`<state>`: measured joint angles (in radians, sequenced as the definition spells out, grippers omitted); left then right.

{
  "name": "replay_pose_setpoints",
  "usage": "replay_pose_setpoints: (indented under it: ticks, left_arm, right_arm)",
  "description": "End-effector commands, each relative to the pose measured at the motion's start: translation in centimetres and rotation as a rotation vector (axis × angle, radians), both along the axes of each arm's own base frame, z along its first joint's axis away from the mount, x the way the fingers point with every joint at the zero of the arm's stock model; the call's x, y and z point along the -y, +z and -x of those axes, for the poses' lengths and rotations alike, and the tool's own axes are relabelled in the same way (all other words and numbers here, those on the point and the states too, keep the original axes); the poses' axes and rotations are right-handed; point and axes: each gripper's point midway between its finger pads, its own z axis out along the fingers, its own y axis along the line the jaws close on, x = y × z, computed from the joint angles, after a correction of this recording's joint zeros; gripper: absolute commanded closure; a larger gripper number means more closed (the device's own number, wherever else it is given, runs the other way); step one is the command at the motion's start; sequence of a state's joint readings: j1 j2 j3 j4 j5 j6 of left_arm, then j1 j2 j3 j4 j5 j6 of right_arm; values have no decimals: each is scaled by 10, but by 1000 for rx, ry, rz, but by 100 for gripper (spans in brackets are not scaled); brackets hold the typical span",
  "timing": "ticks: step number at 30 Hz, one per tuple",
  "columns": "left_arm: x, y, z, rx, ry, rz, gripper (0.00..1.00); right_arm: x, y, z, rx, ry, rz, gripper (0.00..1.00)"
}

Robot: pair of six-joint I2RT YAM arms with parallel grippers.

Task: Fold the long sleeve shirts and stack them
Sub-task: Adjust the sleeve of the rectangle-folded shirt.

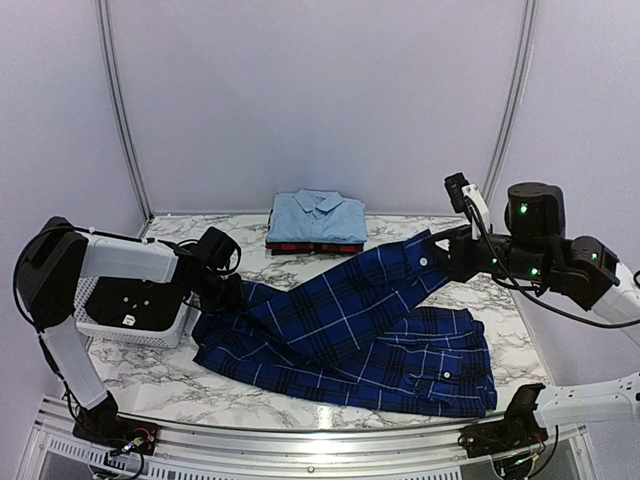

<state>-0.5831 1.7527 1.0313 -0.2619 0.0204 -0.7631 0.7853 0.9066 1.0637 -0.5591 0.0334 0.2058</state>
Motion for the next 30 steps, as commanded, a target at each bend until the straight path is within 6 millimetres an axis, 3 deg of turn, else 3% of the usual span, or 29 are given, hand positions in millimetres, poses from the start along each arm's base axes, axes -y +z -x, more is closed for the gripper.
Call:
replay_pose_setpoints:
  ticks: [1, 8, 19, 23, 25, 30]
  left_arm:
    - [6, 3, -17, 39, 16, 13, 75]
    - [0, 8, -26, 74, 26, -11, 100]
    - [-24, 20, -36, 109, 34, -51, 100]
    - [-4, 24, -33, 91, -74, 17, 100]
    - [11, 29, -29, 87, -159, 62, 97]
    - [36, 46, -18, 116, -322, 129, 71]
  right_arm:
    - [7, 21, 4, 32, -14, -24, 100]
    - [11, 26, 4, 31, -33, -20, 100]
    - [7, 17, 7, -22, -5, 8, 100]
    - [1, 7, 8, -56, 14, 19, 100]
    - [0, 6, 7, -60, 17, 20, 100]
    - [-5, 7, 10, -62, 46, 9, 100]
